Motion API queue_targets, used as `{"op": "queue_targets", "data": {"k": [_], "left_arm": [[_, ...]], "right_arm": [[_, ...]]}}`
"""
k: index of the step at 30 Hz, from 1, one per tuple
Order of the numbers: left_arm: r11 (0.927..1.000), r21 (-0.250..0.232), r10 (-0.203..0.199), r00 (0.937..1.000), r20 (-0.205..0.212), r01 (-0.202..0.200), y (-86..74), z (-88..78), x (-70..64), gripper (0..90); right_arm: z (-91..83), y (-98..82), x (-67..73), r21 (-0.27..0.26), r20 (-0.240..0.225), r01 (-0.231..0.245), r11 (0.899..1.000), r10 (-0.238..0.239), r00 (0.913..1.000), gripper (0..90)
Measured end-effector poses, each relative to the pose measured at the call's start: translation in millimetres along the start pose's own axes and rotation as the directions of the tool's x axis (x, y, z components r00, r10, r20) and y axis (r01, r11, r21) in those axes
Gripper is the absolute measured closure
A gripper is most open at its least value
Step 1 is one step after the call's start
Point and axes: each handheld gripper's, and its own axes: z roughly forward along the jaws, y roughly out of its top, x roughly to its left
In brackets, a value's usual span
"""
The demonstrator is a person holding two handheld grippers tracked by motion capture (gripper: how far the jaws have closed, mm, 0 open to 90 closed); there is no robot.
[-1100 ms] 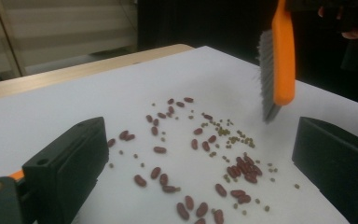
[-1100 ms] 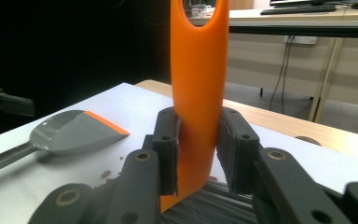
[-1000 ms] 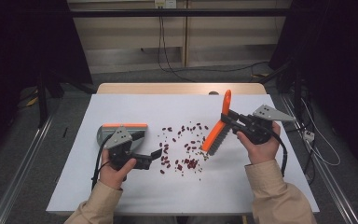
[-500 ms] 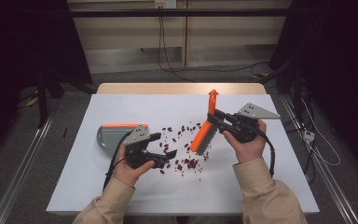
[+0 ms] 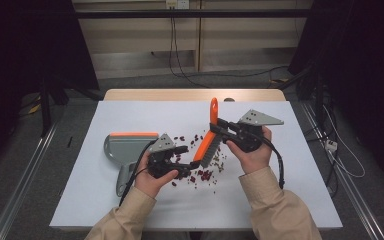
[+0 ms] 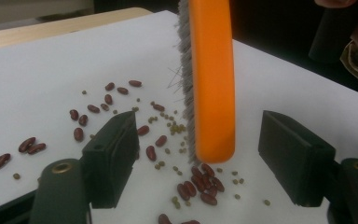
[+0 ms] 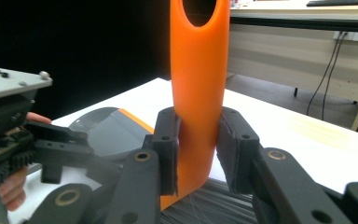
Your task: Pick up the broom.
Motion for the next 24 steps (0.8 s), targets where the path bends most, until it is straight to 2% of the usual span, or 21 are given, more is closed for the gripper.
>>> {"op": "queue_targets", "data": {"k": [2, 4, 5, 7, 8, 10, 12, 14, 18, 19, 20, 21, 22, 23, 24], "left_arm": [[1.0, 0.005, 0.0, 1.0, -0.001, 0.0, -0.6, 1.7, 0.7, 38.8], [1.0, 0.007, 0.006, 1.0, -0.007, -0.006, -0.5, 2.0, 0.3, 40.4], [1.0, 0.005, 0.008, 0.9999, -0.014, -0.008, -0.6, 2.2, 0.0, 46.2], [1.0, 0.002, 0.005, 0.9997, -0.023, -0.005, -1.0, 2.9, -0.3, 49.7], [1.0, 0.002, 0.008, 0.9995, -0.029, -0.008, -1.1, 2.7, 0.0, 59.5], [0.9999, 0.0, 0.017, 0.9989, -0.043, -0.017, -1.5, 1.8, -0.2, 69.3], [0.9998, 0.017, 0.015, 0.997, -0.076, -0.013, -2.5, 1.5, -1.5, 70.3], [0.9996, 0.027, 0.014, 0.9958, -0.09, -0.012, -3.9, 0.8, -0.6, 70.4], [0.9998, 0.02, 0.008, 0.9943, -0.107, -0.006, -5.9, -2.1, 1.5, 70.8], [0.9999, 0.015, -0.003, 0.993, -0.118, 0.004, -5.9, -2.9, 0.9, 70.9], [0.9999, 0.014, -0.005, 0.9921, -0.125, 0.007, -5.7, -3.8, 1.3, 70.9], [0.9999, 0.008, -0.014, 0.9909, -0.134, 0.015, -5.6, -4.9, 2.2, 70.9], [0.9998, 0.0, -0.022, 0.9895, -0.143, 0.022, -5.9, -5.8, 3.2, 70.9], [0.9996, -0.016, -0.028, 0.9859, -0.165, 0.025, -6.6, -8.6, 5.5, 70.9], [0.9996, -0.016, -0.028, 0.9859, -0.165, 0.025, -6.6, -8.6, 5.5, 70.9]], "right_arm": [[5.0, 1.2, 4.4, 0.008, -0.009, 0.01, 1.0, -0.01, 0.9999, 70.4], [6.3, 1.3, 5.5, 0.008, -0.012, 0.012, 1.0, -0.012, 0.9999, 70.4], [10.1, 1.7, 8.3, 0.017, -0.019, 0.016, 1.0, -0.016, 0.9997, 70.4], [11.6, 1.9, 9.3, 0.018, -0.024, 0.017, 1.0, -0.017, 0.9996, 70.4], [14.9, 2.1, 12.1, 0.024, -0.029, 0.017, 1.0, -0.016, 0.9994, 70.4], [18.2, 2.3, 15.3, 0.025, -0.035, 0.023, 0.999, -0.022, 0.9992, 70.3], [21.9, 2.4, 18.9, 0.035, -0.037, 0.033, 0.999, -0.032, 0.9988, 70.2], [23.1, 2.3, 20.0, 0.036, -0.039, 0.039, 0.999, -0.038, 0.9985, 70.1], [27.6, 1.7, 23.1, 0.038, -0.041, 0.042, 0.998, -0.041, 0.9983, 69.4], [28.8, 1.1, 23.1, 0.036, -0.033, 0.028, 0.999, -0.027, 0.9991, 63.6], [28.8, 1.1, 23.1, 0.036, -0.033, 0.028, 0.999, -0.027, 0.9991, 63.6], [29.1, 0.9, 23.5, 0.033, -0.031, 0.025, 0.999, -0.024, 0.9993, 59.6], [28.3, 0.5, 25.2, 0.032, -0.008, 0.024, 0.999, -0.023, 0.9997, 52.9], [27.6, -0.2, 25.9, 0.027, -0.002, 0.019, 0.999, -0.019, 0.9998, 51.4], [26.6, -1.2, 26.6, 0.023, 0.006, 0.012, 1.0, -0.012, 0.9999, 49.1]]}}
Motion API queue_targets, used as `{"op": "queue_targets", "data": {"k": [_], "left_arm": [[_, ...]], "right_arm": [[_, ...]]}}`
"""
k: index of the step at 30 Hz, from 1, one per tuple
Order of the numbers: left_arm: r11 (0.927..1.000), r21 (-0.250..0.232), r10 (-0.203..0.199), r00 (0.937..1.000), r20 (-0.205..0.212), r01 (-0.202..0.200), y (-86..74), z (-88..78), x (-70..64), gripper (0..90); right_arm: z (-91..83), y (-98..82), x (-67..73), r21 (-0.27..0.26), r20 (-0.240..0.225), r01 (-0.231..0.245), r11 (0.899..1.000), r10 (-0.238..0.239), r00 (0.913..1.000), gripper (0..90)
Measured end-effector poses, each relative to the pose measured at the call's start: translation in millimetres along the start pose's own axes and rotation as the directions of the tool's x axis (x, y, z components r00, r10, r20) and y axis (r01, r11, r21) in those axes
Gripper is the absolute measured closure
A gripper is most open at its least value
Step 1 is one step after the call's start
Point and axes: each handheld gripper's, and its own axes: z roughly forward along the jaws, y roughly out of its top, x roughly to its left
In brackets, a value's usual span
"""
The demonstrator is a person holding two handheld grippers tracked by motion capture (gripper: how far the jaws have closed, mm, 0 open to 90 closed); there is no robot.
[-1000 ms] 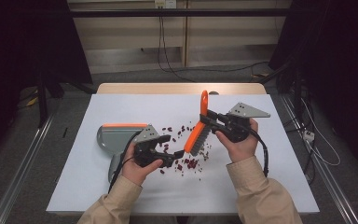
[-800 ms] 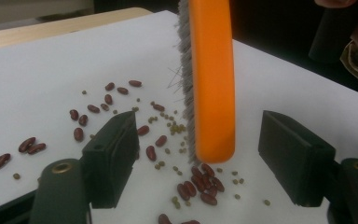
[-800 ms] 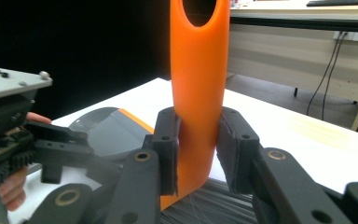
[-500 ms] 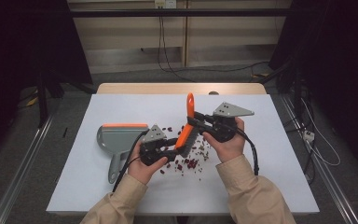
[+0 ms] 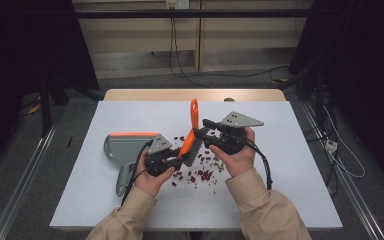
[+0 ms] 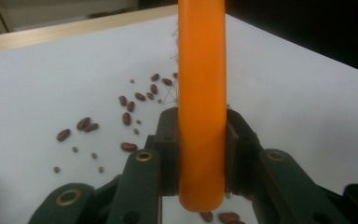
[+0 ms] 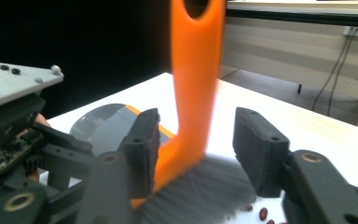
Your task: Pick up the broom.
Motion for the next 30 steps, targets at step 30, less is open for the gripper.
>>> {"op": "queue_targets", "data": {"k": [30], "left_arm": [[0.9974, -0.065, 0.025, 0.9961, -0.085, -0.031, 1.4, -4.2, -18.0, 68.2]], "right_arm": [[43.9, -27.0, 23.0, 0.038, 0.169, -0.217, 0.976, 0.207, 0.9636, 34.3]]}}
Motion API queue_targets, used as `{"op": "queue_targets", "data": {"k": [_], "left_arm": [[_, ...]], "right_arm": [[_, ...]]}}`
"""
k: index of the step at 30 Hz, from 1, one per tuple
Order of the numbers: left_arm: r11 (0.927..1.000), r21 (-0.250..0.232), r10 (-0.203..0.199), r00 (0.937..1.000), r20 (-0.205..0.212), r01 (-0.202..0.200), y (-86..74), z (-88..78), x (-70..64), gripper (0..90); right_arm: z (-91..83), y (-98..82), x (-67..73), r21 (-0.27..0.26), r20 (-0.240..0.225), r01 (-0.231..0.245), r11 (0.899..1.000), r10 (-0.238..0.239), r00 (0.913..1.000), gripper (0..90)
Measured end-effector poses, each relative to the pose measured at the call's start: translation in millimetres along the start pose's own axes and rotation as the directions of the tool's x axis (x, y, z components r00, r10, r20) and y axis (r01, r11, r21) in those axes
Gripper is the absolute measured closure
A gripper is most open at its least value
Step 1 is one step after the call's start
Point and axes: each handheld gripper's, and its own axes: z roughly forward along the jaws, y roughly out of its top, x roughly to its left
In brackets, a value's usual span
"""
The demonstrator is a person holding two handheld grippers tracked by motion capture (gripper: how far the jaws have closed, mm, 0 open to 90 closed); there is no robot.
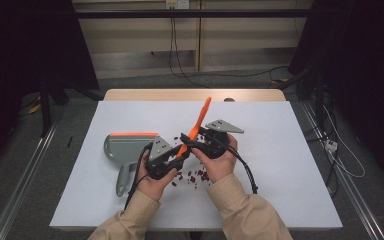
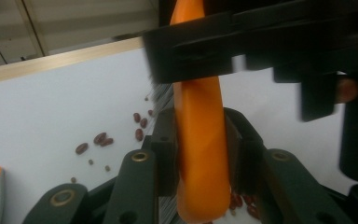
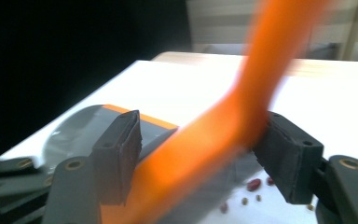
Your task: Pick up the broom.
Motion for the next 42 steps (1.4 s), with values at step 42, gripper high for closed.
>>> {"op": "queue_targets", "data": {"k": [42], "left_arm": [[0.9952, -0.092, 0.024, 0.9948, -0.099, -0.034, 1.9, -2.6, -4.7, 66.8]], "right_arm": [[-4.0, 9.7, 11.6, -0.002, -0.065, -0.215, 0.977, 0.215, 0.9745, 49.6]]}}
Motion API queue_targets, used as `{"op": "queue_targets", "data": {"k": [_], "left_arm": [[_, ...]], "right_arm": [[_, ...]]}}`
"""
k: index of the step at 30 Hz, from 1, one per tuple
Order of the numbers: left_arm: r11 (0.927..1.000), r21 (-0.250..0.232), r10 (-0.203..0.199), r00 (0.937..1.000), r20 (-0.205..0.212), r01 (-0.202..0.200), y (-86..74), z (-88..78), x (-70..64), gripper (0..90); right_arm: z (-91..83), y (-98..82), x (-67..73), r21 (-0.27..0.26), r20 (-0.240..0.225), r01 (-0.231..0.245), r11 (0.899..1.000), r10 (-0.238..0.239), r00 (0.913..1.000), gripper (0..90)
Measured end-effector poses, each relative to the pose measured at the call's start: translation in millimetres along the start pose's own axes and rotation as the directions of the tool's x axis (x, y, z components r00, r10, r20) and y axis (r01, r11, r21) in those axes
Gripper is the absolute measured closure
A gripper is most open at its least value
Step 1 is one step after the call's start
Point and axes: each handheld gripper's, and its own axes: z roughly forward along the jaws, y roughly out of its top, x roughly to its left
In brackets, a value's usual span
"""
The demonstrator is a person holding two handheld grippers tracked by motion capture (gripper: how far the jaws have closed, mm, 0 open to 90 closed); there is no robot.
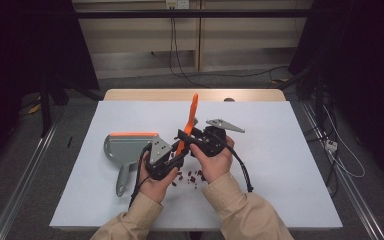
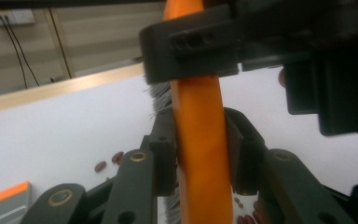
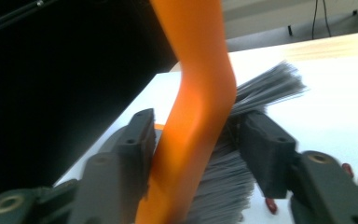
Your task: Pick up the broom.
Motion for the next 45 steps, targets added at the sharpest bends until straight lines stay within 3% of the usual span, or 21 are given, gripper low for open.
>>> {"op": "queue_targets", "data": {"k": [6, 7, 9, 12, 14, 15, 21, 25, 30, 38, 45], "left_arm": [[0.9996, -0.007, 0.028, 0.9993, -0.023, -0.028, 2.0, 1.0, -6.3, 60.6], [0.9995, -0.004, 0.032, 0.9989, -0.035, -0.032, 2.6, 1.1, -6.7, 57.9], [0.9994, -0.02, 0.026, 0.9987, -0.044, -0.027, 3.5, 0.7, -5.3, 55.5], [0.9996, -0.028, -0.001, 1.0, -0.008, 0.001, 5.3, -0.7, 2.7, 55.1], [0.9998, -0.015, -0.012, 0.9998, 0.019, 0.012, 5.2, -0.4, 6.7, 53.7], [0.9995, -0.011, -0.028, 0.9992, 0.029, 0.029, 4.9, -0.6, 7.5, 48.4], [0.9982, 0.011, -0.06, 0.9975, 0.036, 0.059, 5.5, -5.5, 14.3, 33.7], [0.9992, 0.02, -0.036, 0.9969, 0.069, 0.035, 9.2, -10.6, 22.2, 26.1], [0.9963, 0.039, -0.081, 0.9905, 0.111, 0.077, 10.1, -17.0, 35.6, 18.3], [0.9966, 0.052, -0.07, 0.9915, 0.11, 0.064, 8.4, -34.0, 54.1, 14.1], [0.9968, 0.063, -0.056, 0.9929, 0.104, 0.05, 2.3, -46.3, 68.8, 13.3]], "right_arm": [[2.1, 4.5, 8.3, 0.022, 0.018, 0.023, 0.999, -0.024, 0.9995, 56.1], [1.7, 6.9, 11.4, 0.033, -0.002, 0.016, 0.999, -0.016, 0.9999, 65.2], [1.0, 10.0, 14.5, 0.036, -0.012, 0.04, 0.999, -0.04, 0.9991, 68.9], [0.6, 12.4, 12.6, 0.037, -0.021, 0.043, 0.998, -0.042, 0.9989, 69.3], [0.6, 15.1, 6.6, 0.047, -0.049, 0.028, 0.999, -0.025, 0.9985, 69.4], [-0.7, 16.7, 2.0, 0.046, -0.054, 0.034, 0.998, -0.032, 0.9981, 69.5], [-10.1, 23.9, -15.0, 0.047, -0.05, 0.05, 0.998, -0.048, 0.9976, 69.5], [-22.3, 29.0, -28.6, 0.06, -0.05, 0.109, 0.992, -0.107, 0.9931, 69.5], [-40.5, 31.9, -49.4, 0.066, -0.055, 0.125, 0.99, -0.121, 0.9911, 69.5], [-67.9, 36.9, -76.3, 0.088, -0.03, 0.204, 0.975, -0.202, 0.9789, 69.5], [-84.6, 34.7, -94.9, 0.115, -0.013, 0.212, 0.97, -0.212, 0.9772, 69.5]]}}
